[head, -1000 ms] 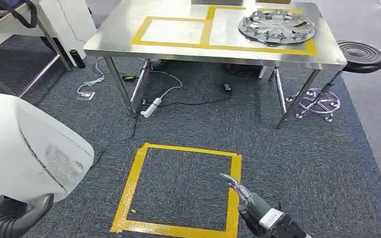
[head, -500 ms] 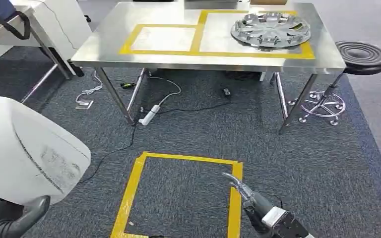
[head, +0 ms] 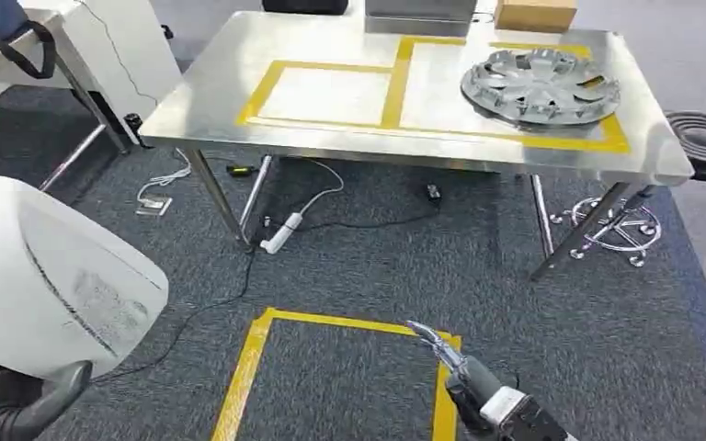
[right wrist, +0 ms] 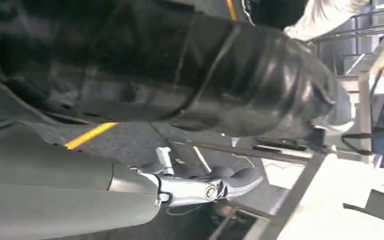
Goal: Take the parts from the cabinet and place them on the table.
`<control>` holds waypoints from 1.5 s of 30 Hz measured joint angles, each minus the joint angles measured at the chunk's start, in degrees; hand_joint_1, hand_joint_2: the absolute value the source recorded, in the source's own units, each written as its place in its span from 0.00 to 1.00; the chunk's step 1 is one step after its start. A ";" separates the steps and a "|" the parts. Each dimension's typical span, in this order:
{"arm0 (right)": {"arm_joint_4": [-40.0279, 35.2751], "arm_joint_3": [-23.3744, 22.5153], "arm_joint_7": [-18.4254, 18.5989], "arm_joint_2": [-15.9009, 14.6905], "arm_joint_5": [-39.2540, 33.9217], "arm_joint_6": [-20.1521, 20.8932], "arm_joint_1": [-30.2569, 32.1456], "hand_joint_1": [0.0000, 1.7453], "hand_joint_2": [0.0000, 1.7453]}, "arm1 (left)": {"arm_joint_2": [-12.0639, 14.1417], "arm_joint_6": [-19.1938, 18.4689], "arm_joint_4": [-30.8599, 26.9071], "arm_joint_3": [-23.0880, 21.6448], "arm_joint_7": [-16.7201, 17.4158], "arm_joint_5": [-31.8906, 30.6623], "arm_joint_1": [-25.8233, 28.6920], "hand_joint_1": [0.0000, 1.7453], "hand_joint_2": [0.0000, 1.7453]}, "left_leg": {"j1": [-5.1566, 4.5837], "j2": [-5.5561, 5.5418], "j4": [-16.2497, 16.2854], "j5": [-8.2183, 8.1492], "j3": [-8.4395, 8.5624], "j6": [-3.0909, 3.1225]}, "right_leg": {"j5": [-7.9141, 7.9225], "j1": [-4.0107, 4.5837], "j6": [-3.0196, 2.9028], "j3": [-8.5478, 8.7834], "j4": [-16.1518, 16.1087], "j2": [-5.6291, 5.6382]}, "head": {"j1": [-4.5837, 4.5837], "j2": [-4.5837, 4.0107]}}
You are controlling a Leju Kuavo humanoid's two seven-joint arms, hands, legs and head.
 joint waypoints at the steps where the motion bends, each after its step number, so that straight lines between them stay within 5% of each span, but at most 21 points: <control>1: 0.07 0.00 0.02 0.00 0.00 0.00 0.10 0.00 0.00 | 0.00 0.00 0.00 0.00 0.00 0.00 0.00 1.00 1.00 | 0.01 -0.03 -0.03 -1.53 1.65 -0.13 | 4.30 -0.04 -0.02 -0.67 -3.69 -0.04 | 0.04 0.00; 3: 0.39 0.02 0.02 0.00 -0.02 0.00 0.50 0.00 0.00 | -0.02 -0.02 0.09 -0.07 0.00 0.00 0.01 1.00 1.00 | -0.11 -0.05 0.47 -4.64 4.04 -0.69 | 21.27 0.14 -0.65 -1.48 -8.43 -0.32 | -0.04 0.00; 5: 0.26 0.02 0.11 0.00 0.02 -0.02 0.53 0.00 0.00 | 0.02 0.00 0.00 0.00 0.09 -0.02 0.13 1.00 1.00 | 0.36 -0.33 -1.27 -5.49 5.36 -1.88 | 17.90 0.89 -2.16 -0.66 -7.48 -0.16 | -0.15 0.00; 7: 0.00 0.00 0.00 0.00 0.02 0.00 0.17 0.00 0.00 | 0.00 0.02 -0.13 0.04 0.04 0.00 -0.17 1.00 1.00 | 0.29 -0.26 2.40 -2.88 5.11 -2.50 | 16.01 0.86 -3.15 1.81 -7.95 0.18 | -0.04 0.00; 9: -0.02 -0.09 -0.04 0.00 0.02 0.00 0.26 0.00 0.00 | 0.02 0.04 -0.15 0.11 -0.07 0.02 -0.37 1.00 1.00 | 0.29 0.23 14.77 1.46 -1.39 -2.98 | 13.98 0.13 -3.77 6.06 -10.01 -0.08 | -0.69 0.00; 10: -0.02 -0.13 0.00 0.00 -0.09 -0.02 0.19 0.00 0.00 | 0.04 0.09 -0.13 0.11 -0.04 -0.02 -0.43 1.00 1.00 | 0.39 0.26 18.74 1.04 -5.12 -3.29 | 13.19 -0.02 -3.78 7.89 -10.91 -0.01 | -0.52 0.00; 14: 0.00 -0.09 0.00 0.02 -0.02 0.02 0.33 0.00 0.00 | 0.07 0.04 -0.13 0.09 0.00 0.02 -0.22 1.00 1.00 | 0.60 0.31 19.34 -9.99 -15.48 -3.67 | 9.30 -0.58 -2.98 16.74 -14.88 0.65 | -0.59 0.00; 15: 0.00 -0.09 0.00 0.02 -0.02 0.02 0.30 0.00 0.00 | 0.07 0.02 -0.13 0.09 0.00 0.02 -0.17 1.00 1.00 | 0.59 0.32 16.70 -9.26 -16.88 -3.65 | 8.16 -0.75 -2.89 19.03 -15.76 0.79 | -0.59 0.00; 16: 0.02 -0.09 0.00 0.02 -0.02 0.02 0.33 0.00 0.00 | 0.07 0.02 -0.13 0.09 0.00 0.04 -0.09 1.00 1.00 | 0.60 0.42 12.84 -4.86 -17.87 -3.53 | 6.95 -0.94 -2.68 20.95 -16.46 0.84 | -0.61 0.00; 18: 0.18 -0.07 0.00 0.02 -0.04 0.07 0.35 0.00 0.00 | 0.07 0.02 -0.06 0.07 0.00 0.07 0.22 1.00 1.00 | 0.46 1.23 4.01 14.54 -19.89 -3.17 | 4.11 -0.76 -2.01 24.55 -16.88 0.91 | -1.03 -0.02; 23: 0.11 -0.07 -0.11 0.02 -0.22 0.11 -0.39 0.00 0.00 | -0.07 0.28 -0.31 0.26 -0.09 -0.96 -0.56 1.00 1.00 | 0.66 0.79 8.76 8.67 -17.78 -0.63 | 1.13 -0.74 0.53 29.69 -19.16 1.11 | -0.94 0.00; 24: 0.07 -0.04 -0.13 0.02 -0.24 0.13 -0.66 0.00 0.00 | -0.13 0.35 -0.48 0.24 -0.15 -1.42 -0.36 1.00 1.00 | 0.70 0.79 8.48 7.74 -16.91 -0.61 | 0.24 -0.64 0.63 28.66 -16.39 0.38 | -0.50 0.00; 27: 0.02 -0.02 -0.09 0.09 -0.31 0.20 -0.70 0.00 0.00 | -0.17 0.44 -0.59 0.11 -0.09 -2.25 -0.74 1.00 1.00 | 0.62 0.76 7.09 6.30 -15.07 -0.30 | -4.09 -0.36 0.71 14.82 1.85 0.16 | -0.28 0.02; 29: 0.13 0.00 -0.07 0.09 -0.33 0.20 -0.25 0.00 0.00 | -0.20 0.48 -0.59 0.09 0.02 -2.49 -0.71 1.00 1.00 | 0.59 0.63 6.60 5.23 -13.51 -0.31 | -1.51 -0.17 0.42 8.04 6.13 0.16 | -0.17 0.02; 30: 0.20 0.06 -0.07 0.09 -0.33 0.20 -0.16 0.00 0.00 | -0.24 0.48 -0.59 0.02 0.04 -2.62 -0.73 1.00 1.00 | 0.59 0.52 6.51 4.47 -12.45 -0.38 | 2.89 -0.11 0.21 6.39 3.94 0.17 | -0.22 0.02; 32: 0.22 0.07 -0.09 0.09 -0.35 0.20 0.00 0.00 0.00 | -0.28 0.50 -0.59 -0.04 0.11 -3.08 -0.80 1.00 1.00 | 0.50 0.44 6.47 3.05 -10.33 -0.60 | 12.57 -0.06 -0.46 5.97 -4.59 0.16 | -0.20 0.02; 34: 0.48 0.07 -0.18 0.09 -0.55 0.17 0.41 0.00 0.00 | -0.42 0.55 -0.52 -0.44 0.26 -3.56 -1.08 1.00 1.00 | 0.34 0.17 6.23 2.52 -9.62 -1.24 | 13.90 0.55 -1.03 5.69 -4.28 0.29 | -0.46 -0.02; 35: 0.46 0.09 -0.20 0.09 -0.65 0.17 0.58 0.00 0.00 | -0.50 0.59 -0.50 -0.65 0.44 -3.83 -1.02 1.00 1.00 | 0.41 -0.01 6.12 2.57 -9.66 -1.36 | 12.94 0.30 -1.09 7.48 -6.50 0.25 | 0.02 0.02; 36: 0.44 0.09 -0.24 0.09 -0.66 0.17 0.72 0.00 0.00 | -0.57 0.59 -0.50 -0.81 0.44 -3.98 -0.93 1.00 1.00 | 0.34 0.00 5.99 2.75 -9.78 -1.22 | 10.44 0.27 0.49 9.39 -9.21 0.55 | 0.07 0.02; 38: 0.44 0.04 -0.30 0.07 -0.68 0.17 0.91 0.00 0.00 | -0.59 0.61 -0.48 -1.09 0.50 -4.09 -1.07 1.00 1.00 | 0.23 0.15 5.63 2.50 -9.27 -1.11 | 9.81 0.23 -1.02 10.00 -9.96 0.71 | 0.00 0.02; 45: 0.42 0.07 -0.46 0.07 -0.72 0.15 0.90 0.00 0.00 | -0.61 0.61 -0.50 -1.60 0.48 -4.11 -1.23 1.00 1.00 | 0.20 0.19 4.69 2.44 -7.91 -1.37 | 9.35 0.28 -1.74 10.67 -9.98 0.63 | -0.04 0.02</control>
